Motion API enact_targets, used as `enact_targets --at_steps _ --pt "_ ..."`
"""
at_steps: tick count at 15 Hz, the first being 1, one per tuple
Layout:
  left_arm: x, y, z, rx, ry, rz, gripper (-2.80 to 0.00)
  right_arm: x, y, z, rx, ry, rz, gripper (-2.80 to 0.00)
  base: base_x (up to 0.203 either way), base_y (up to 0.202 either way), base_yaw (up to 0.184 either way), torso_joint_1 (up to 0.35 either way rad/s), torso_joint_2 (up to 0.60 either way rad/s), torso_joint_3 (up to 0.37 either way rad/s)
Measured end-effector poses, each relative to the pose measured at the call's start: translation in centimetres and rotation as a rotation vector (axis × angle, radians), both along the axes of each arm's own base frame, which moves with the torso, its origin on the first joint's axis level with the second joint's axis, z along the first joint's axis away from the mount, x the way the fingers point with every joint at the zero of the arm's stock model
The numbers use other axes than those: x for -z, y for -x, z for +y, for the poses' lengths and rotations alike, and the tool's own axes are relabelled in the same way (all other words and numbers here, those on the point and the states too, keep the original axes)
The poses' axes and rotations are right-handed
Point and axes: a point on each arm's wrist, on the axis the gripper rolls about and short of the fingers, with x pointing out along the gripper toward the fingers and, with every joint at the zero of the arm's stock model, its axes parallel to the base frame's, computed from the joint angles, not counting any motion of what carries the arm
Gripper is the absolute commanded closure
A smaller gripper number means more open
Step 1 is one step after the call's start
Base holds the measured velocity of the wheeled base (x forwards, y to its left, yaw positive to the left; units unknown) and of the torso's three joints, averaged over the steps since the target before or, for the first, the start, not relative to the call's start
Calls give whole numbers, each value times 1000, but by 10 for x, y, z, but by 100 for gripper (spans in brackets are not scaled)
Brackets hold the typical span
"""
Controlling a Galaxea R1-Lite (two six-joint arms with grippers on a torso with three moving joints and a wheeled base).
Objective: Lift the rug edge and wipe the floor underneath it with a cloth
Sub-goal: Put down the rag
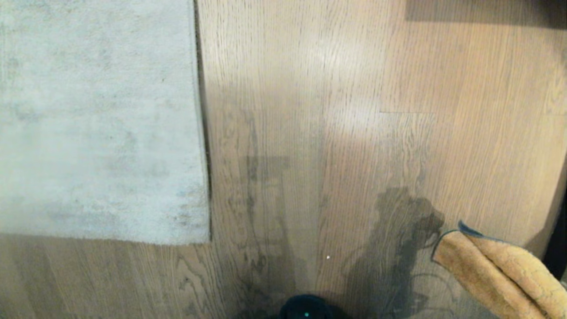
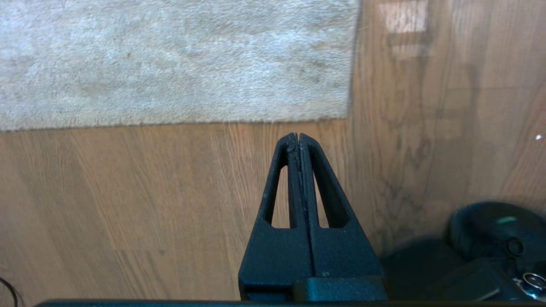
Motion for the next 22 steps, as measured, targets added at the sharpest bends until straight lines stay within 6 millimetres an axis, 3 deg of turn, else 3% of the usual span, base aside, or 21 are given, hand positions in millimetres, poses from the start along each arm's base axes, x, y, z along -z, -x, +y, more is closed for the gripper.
enact_targets --at_steps 16,22 --pt "0 0 0 0 1 0 0 -1 -1 0 -8 82 -30 0 0 0 0 0 0 0" --pt "0 0 0 0 2 0 0 -31 3 1 -60 72 -84 0 0 0 0 0 0 0"
